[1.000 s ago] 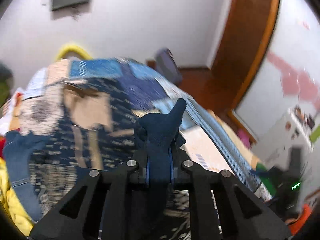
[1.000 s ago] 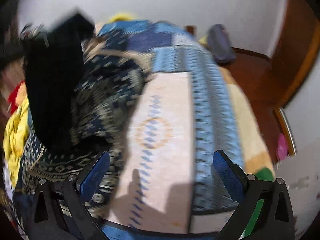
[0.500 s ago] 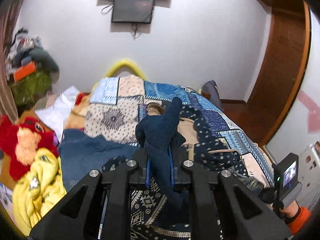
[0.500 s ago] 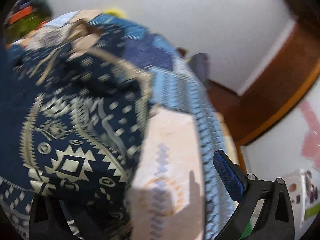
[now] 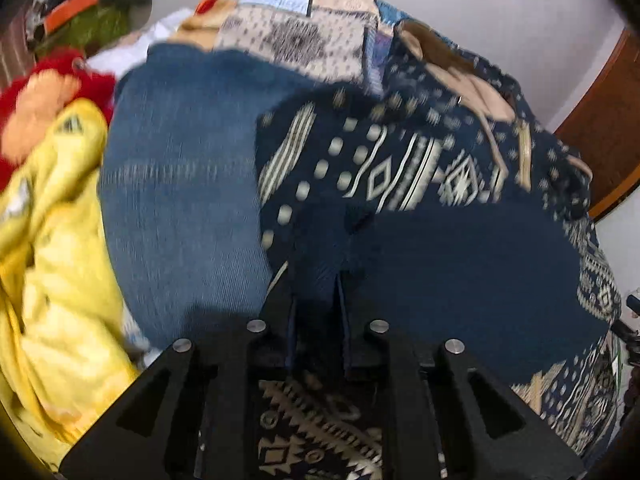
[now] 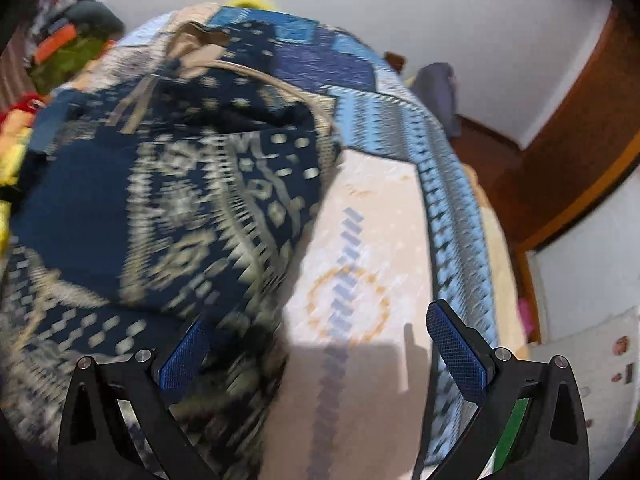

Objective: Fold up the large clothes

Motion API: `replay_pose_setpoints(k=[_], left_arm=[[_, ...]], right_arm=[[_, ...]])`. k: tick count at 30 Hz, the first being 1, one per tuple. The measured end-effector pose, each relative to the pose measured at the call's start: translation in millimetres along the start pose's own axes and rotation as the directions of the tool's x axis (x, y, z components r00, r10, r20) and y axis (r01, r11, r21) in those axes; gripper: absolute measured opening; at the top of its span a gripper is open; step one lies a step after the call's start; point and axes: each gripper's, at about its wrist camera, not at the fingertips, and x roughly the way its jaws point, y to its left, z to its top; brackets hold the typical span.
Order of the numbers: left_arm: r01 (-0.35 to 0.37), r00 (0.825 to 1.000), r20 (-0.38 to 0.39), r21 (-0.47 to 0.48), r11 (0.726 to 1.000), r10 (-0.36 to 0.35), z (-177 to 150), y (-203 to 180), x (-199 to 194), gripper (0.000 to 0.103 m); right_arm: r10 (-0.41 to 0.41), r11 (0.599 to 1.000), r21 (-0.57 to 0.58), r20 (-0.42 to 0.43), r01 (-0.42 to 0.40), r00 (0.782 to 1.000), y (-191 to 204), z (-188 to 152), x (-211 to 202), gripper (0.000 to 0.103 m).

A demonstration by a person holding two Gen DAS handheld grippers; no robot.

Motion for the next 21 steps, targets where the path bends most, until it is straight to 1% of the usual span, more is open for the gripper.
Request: replay_pose_setpoints(k=[1, 4, 6, 8, 10, 11, 12, 13, 14, 15, 16, 17, 18, 19, 20, 21], left_arm=[[-0.001, 1.0, 0.0, 0.003, 1.0, 0.001, -4, 2, -1, 0.03], [-0.056, 0.998, 0.021, 0.05, 0.997, 0.055, -15, 4, -15, 0.04], [-0.083, 0.996, 0.027, 0.086, 0.993, 0.081, -20, 7, -23, 0.043], [-0.135, 0.991, 0.037, 0.118, 0.984, 0.131, -25, 9, -32, 0.044], [-0.168, 0.986, 0.039, 0.134, 0.977, 0.165, -26, 12, -39, 0.045], [-0.169, 0.985, 0.042, 0.137, 0.976, 0.165, -25, 15, -41, 0.046], [-0.165, 0.986, 0.046, 0.141, 0.976, 0.16, -25, 15, -44, 0.049], [-0.153, 0.988, 0.052, 0.144, 0.978, 0.147, -23, 13, -48, 0.055], [-0.136, 0.99, 0.057, 0.145, 0.98, 0.129, -21, 9, -50, 0.059], [-0.122, 0.992, 0.062, 0.149, 0.981, 0.114, -18, 4, -51, 0.067], [-0.113, 0.992, 0.067, 0.155, 0.981, 0.103, -15, -2, -49, 0.071], [-0.111, 0.992, 0.07, 0.159, 0.981, 0.101, -13, -6, -47, 0.073], [-0.115, 0.992, 0.068, 0.161, 0.98, 0.105, -8, -11, -40, 0.079], [-0.121, 0.992, 0.064, 0.158, 0.98, 0.112, -3, -15, -32, 0.083], [-0.128, 0.991, 0.064, 0.153, 0.98, 0.119, -1, -16, -27, 0.083], [-0.149, 0.988, 0.055, 0.141, 0.979, 0.143, 3, -16, -15, 0.083]], right_arm=[[0.03, 1.0, 0.007, 0.008, -0.03, 1.0, -1, -4, -8, 0.102], [0.087, 0.996, 0.021, 0.039, -0.088, 0.995, -4, -9, -30, 0.103], [0.098, 0.995, 0.025, 0.052, -0.099, 0.994, -6, -6, -39, 0.103], [0.117, 0.992, 0.033, 0.081, -0.12, 0.99, -7, 0, -48, 0.103], [0.127, 0.99, 0.043, 0.101, -0.132, 0.987, -7, 11, -46, 0.103], [0.122, 0.991, 0.049, 0.104, -0.128, 0.987, -6, 17, -44, 0.103], [0.117, 0.991, 0.055, 0.105, -0.123, 0.988, -4, 22, -41, 0.103], [0.115, 0.991, 0.055, 0.105, -0.121, 0.988, -1, 27, -35, 0.103], [0.112, 0.991, 0.056, 0.099, -0.118, 0.989, 2, 33, -27, 0.103], [0.109, 0.992, 0.062, 0.085, -0.114, 0.99, 5, 38, -18, 0.103], [0.108, 0.991, 0.068, 0.069, -0.113, 0.992, 7, 42, -7, 0.103], [0.107, 0.991, 0.073, 0.054, -0.111, 0.993, 8, 45, 2, 0.103], [0.107, 0.991, 0.081, 0.025, -0.108, 0.994, 11, 49, 17, 0.103], [0.111, 0.99, 0.086, 0.001, -0.111, 0.994, 12, 50, 28, 0.103], [0.114, 0.99, 0.09, -0.018, -0.112, 0.993, 13, 50, 36, 0.103], [0.107, 0.99, 0.093, -0.053, -0.101, 0.993, 14, 50, 50, 0.103]])
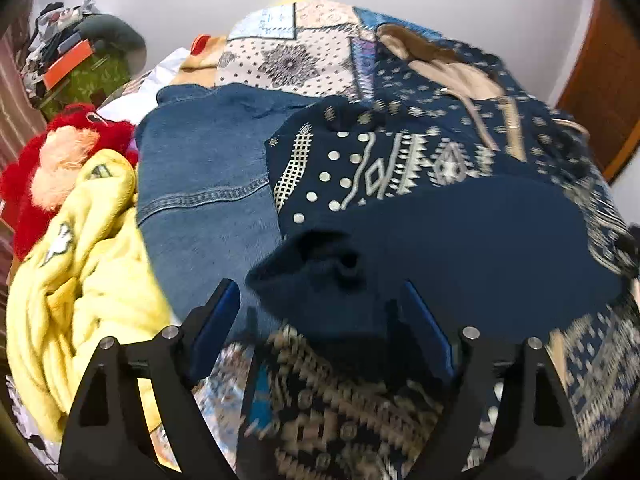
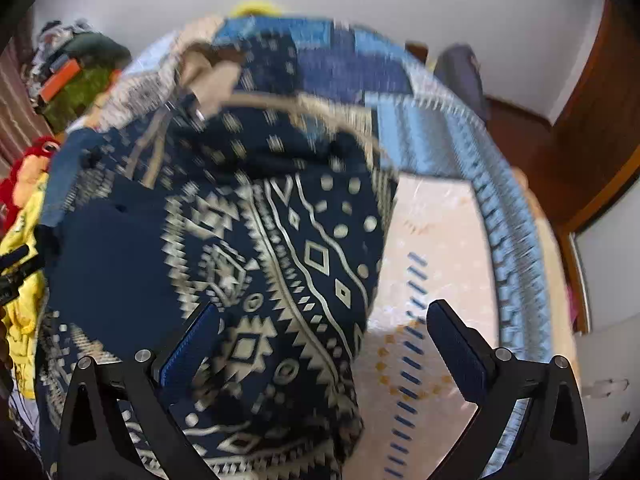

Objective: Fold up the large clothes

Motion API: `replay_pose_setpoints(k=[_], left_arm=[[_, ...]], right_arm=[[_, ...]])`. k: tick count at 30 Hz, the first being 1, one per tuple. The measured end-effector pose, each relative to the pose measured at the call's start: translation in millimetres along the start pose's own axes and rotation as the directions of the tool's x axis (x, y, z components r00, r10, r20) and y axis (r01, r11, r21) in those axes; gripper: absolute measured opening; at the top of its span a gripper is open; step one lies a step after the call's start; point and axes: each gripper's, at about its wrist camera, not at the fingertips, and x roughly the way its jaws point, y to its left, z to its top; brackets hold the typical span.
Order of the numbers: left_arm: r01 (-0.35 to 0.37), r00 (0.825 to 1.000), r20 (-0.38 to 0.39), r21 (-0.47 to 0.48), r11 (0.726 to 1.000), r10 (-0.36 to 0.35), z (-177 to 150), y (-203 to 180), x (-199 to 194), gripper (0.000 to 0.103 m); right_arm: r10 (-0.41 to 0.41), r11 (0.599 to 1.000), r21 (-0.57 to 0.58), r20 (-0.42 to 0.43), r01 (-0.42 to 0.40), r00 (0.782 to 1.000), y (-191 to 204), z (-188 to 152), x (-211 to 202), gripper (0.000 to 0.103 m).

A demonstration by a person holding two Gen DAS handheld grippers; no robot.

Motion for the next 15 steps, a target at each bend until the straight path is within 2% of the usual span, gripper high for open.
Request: replay_pose_setpoints(k=[3, 5, 8, 9, 10, 12, 15], left_arm=[[-0.089, 0.995, -0.049, -0.01, 0.996, 0.089, 2, 9, 23, 0.083], [-0.102, 0.994, -0.049, -0.034, 0.994, 0.1, -4, 26, 25, 0.083], [-0.07, 0.997, -0.029, -0.091, 0.993, 0.067, -16, 51, 13, 0.084], [-0.098, 0.995, -0.027, -0.097, 0.99, 0.096, -20, 58, 8, 0.083], [-0.161, 0.987, -0.025, -0.08, 0.984, 0.159, -24, 64, 3, 0.083], [-0.22, 0.975, -0.027, -0.052, 0.974, 0.219, -29, 74, -4, 0.083], [-0.205, 0.979, -0.02, -0.061, 0.977, 0.204, -26, 84, -19, 0.083]], right_arm=[[-0.025, 1.0, -0.017, -0.042, 0.024, 0.999, -5, -3, 22, 0.103], [0.009, 1.0, -0.007, -0.027, -0.009, 1.0, -12, -5, 23, 0.103], [0.027, 1.0, 0.012, -0.022, -0.027, 0.999, -23, -5, 24, 0.103], [0.035, 0.999, 0.023, -0.024, -0.034, 0.999, -26, -4, 24, 0.103], [0.033, 0.999, 0.029, -0.026, -0.032, 0.999, -27, -4, 24, 0.103], [0.017, 0.999, 0.028, -0.023, -0.016, 1.0, -26, -1, 21, 0.103], [-0.031, 0.999, -0.012, 0.013, 0.031, 0.999, -16, 4, 10, 0.103]])
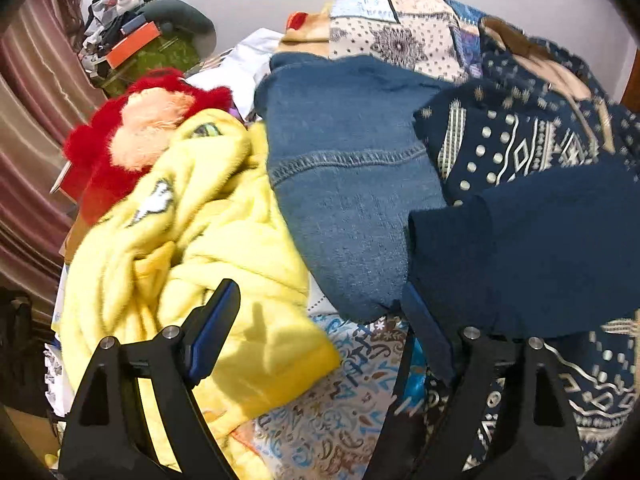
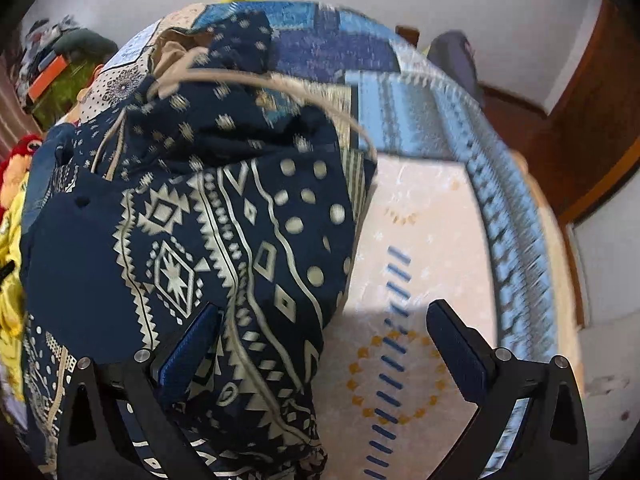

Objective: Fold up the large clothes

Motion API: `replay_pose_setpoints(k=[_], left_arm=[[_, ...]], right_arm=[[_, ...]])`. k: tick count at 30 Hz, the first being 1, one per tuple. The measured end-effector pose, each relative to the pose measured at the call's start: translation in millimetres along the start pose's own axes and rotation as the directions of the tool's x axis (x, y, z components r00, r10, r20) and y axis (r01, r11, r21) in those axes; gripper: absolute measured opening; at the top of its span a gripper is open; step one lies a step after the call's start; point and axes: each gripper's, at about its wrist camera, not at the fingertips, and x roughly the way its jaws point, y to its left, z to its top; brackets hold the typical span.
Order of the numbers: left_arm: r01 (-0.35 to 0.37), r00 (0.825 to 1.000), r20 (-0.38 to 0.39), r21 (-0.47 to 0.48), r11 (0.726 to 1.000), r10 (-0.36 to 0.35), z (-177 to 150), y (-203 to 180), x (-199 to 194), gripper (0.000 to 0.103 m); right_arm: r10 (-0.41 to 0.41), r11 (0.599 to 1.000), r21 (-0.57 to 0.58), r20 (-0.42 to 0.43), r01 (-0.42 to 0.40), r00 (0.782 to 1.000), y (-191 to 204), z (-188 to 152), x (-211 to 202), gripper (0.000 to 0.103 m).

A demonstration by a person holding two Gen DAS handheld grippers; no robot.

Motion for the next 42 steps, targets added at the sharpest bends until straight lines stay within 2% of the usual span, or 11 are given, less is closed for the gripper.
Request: replay_pose_setpoints(k=[8, 14, 17, 20, 27, 30, 33, 36, 37, 40, 42], left_arm=[[0.159, 0.976, 0.145, 0.033, 0.987, -0.163, 48, -36, -61, 0.084], [0.26, 0.939, 0.201, 0.121, 0.958, -0.28, 105, -100, -80, 0.088], [0.316, 0.924, 0.184, 0.129, 0.94, -0.336, 132, -126, -72, 0.089], [0.278, 0.941, 0.177, 0.084, 0.957, -0.288, 149, -147, -51, 0.09], [0.366, 0.93, 0.056, -0.051, 0.929, -0.363, 182, -171, 31, 0.09], [0.369, 0.929, 0.01, -0.082, 0.926, -0.369, 191, -181, 63, 0.09], [0.385, 0.92, -0.029, -0.115, 0.916, -0.391, 199, -190, 90, 0.09], [0.426, 0.898, -0.043, -0.17, 0.889, -0.439, 205, -195, 110, 0.089], [0.436, 0.891, -0.048, -0.178, 0.882, -0.451, 206, -198, 115, 0.086], [0.419, 0.902, -0.04, -0.156, 0.894, -0.43, 208, -207, 121, 0.068], [0.424, 0.901, -0.032, -0.146, 0.894, -0.433, 207, -211, 119, 0.043]], right_arm=[[-0.012, 0.996, -0.089, 0.195, 0.03, 0.981, 22, 38, -66, 0.103], [0.113, 0.993, -0.049, 0.255, -0.104, 0.96, 25, 85, -89, 0.103], [0.171, 0.985, -0.016, 0.26, -0.172, 0.95, 24, 112, -85, 0.103], [0.202, 0.977, 0.012, 0.252, -0.212, 0.946, 23, 133, -70, 0.103], [0.257, 0.954, 0.132, 0.104, -0.269, 0.961, 24, 173, 15, 0.1], [0.275, 0.949, 0.155, 0.029, -0.276, 0.961, 30, 182, 55, 0.086], [0.353, 0.919, 0.203, -0.042, -0.338, 0.935, 36, 186, 92, 0.066], [0.367, 0.914, 0.197, -0.025, -0.355, 0.93, 43, 189, 103, 0.053], [0.364, 0.92, 0.164, -0.014, -0.357, 0.931, 48, 190, 102, 0.038], [0.393, 0.913, 0.117, 0.006, -0.391, 0.919, 57, 190, 98, 0.016], [0.388, 0.917, 0.091, 0.021, -0.389, 0.921, 61, 189, 93, 0.012]])
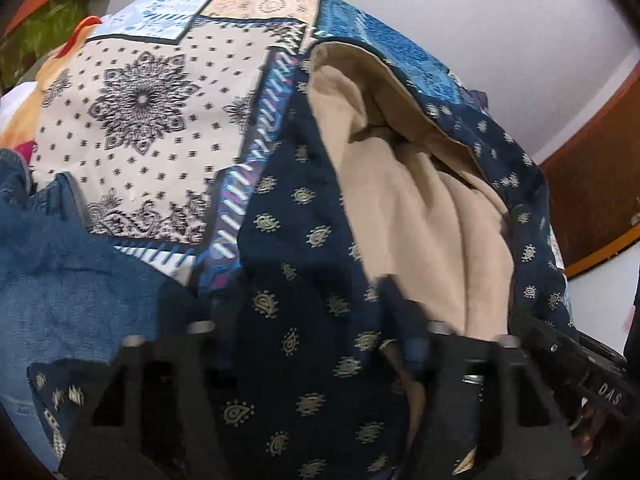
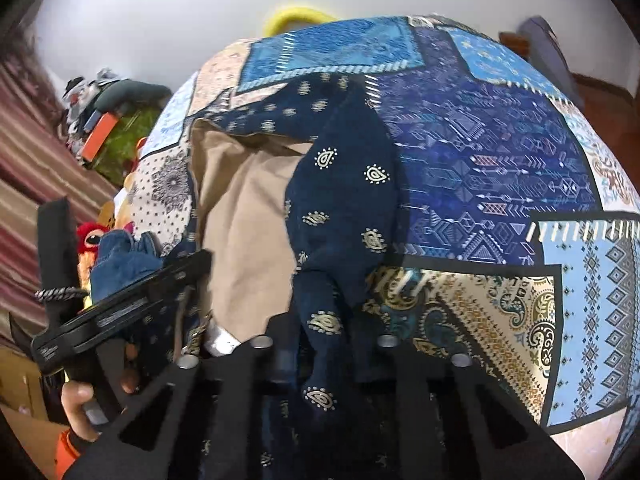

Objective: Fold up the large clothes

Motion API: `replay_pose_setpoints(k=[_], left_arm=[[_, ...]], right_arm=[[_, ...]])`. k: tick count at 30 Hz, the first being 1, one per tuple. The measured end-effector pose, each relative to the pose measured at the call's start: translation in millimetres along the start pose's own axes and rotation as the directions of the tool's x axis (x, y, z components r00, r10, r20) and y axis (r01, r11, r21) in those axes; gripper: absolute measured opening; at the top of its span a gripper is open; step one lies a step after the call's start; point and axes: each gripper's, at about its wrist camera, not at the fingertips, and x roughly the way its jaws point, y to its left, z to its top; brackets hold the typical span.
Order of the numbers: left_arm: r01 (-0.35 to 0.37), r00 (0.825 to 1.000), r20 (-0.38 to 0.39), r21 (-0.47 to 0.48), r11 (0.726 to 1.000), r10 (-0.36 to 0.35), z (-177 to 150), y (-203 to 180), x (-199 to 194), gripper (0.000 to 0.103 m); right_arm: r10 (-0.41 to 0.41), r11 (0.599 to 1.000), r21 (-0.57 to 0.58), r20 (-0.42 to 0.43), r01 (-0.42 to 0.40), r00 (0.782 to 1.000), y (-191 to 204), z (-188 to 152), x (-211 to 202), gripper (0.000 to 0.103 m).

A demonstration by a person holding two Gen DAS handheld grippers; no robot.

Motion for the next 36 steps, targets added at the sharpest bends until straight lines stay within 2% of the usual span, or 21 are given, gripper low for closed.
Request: replay_pose_setpoints(k=[1, 2, 3, 6, 9, 13, 18, 21, 23, 26, 27, 28, 30, 31, 33, 36], left_arm=[[-0.005, 1.0, 0.01, 0.007, 1.0, 0.005, -1, -2, -3, 0.034], [-0.013, 1.0, 0.014, 0.031, 0.999, 0.013, -1, -6, -8, 0.017], [-0.034, 0.999, 0.02, 0.077, 0.996, 0.032, -2, -11, -16, 0.013], [-0.082, 0.993, 0.103, 0.183, 0.98, 0.064, -8, -22, -55, 0.012], [-0.034, 0.989, 0.149, 0.207, 0.978, 0.003, -17, -24, -106, 0.012], [0.002, 0.985, 0.167, 0.27, 0.963, -0.049, -46, -21, -167, 0.012], [0.032, 0.989, 0.127, 0.331, 0.943, -0.078, -113, -12, -211, 0.012], [-0.005, 0.994, 0.101, 0.362, 0.932, -0.034, -153, -4, -209, 0.012], [-0.019, 0.998, 0.064, 0.366, 0.93, -0.005, -175, 2, -199, 0.012], [-0.037, 0.999, 0.028, 0.358, 0.933, 0.029, -200, 10, -181, 0.012], [-0.046, 0.999, 0.026, 0.346, 0.937, 0.04, -206, 13, -173, 0.012], [-0.052, 0.999, 0.025, 0.337, 0.94, 0.046, -209, 16, -168, 0.013], [-0.051, 0.999, 0.016, 0.311, 0.949, 0.048, -213, 21, -158, 0.014], [-0.051, 0.999, 0.017, 0.302, 0.952, 0.048, -214, 22, -155, 0.015], [-0.059, 0.998, 0.022, 0.3, 0.952, 0.055, -216, 24, -152, 0.019], [-0.071, 0.997, 0.028, 0.316, 0.946, 0.066, -220, 26, -149, 0.023]], right_arm=[[-0.007, 1.0, -0.018, 0.012, 0.008, 1.0, 4, -1, -3, 0.01], [-0.011, 0.999, -0.038, 0.022, 0.011, 1.0, 7, -3, -7, 0.009], [-0.013, 0.998, -0.059, 0.037, 0.015, 0.999, 11, -4, -13, 0.009], [0.014, 0.996, -0.092, 0.081, -0.006, 0.997, 22, -9, -42, 0.008], [0.065, 0.993, -0.11, 0.116, -0.053, 0.991, 32, -19, -76, 0.008], [0.108, 0.981, -0.178, 0.152, -0.081, 0.982, 58, -53, -129, 0.008], [0.132, 0.966, -0.241, 0.152, -0.093, 0.98, 76, -119, -176, 0.008], [0.113, 0.961, -0.266, 0.149, -0.071, 0.982, 80, -155, -183, 0.008], [0.072, 0.961, -0.275, 0.141, -0.031, 0.987, 79, -176, -179, 0.008], [-0.011, 0.958, -0.284, 0.117, 0.044, 0.993, 73, -200, -162, 0.008], [-0.077, 0.95, -0.295, 0.108, 0.105, 0.991, 69, -208, -154, 0.008], [-0.139, 0.935, -0.312, 0.118, 0.169, 0.983, 66, -212, -147, 0.008], [-0.268, 0.886, -0.351, 0.142, 0.302, 0.953, 58, -220, -133, 0.008], [-0.298, 0.876, -0.351, 0.143, 0.33, 0.944, 51, -222, -129, 0.008], [-0.315, 0.886, -0.316, 0.122, 0.338, 0.941, 32, -225, -126, 0.008], [-0.263, 0.936, -0.227, 0.059, 0.27, 0.963, 3, -222, -131, 0.008]])
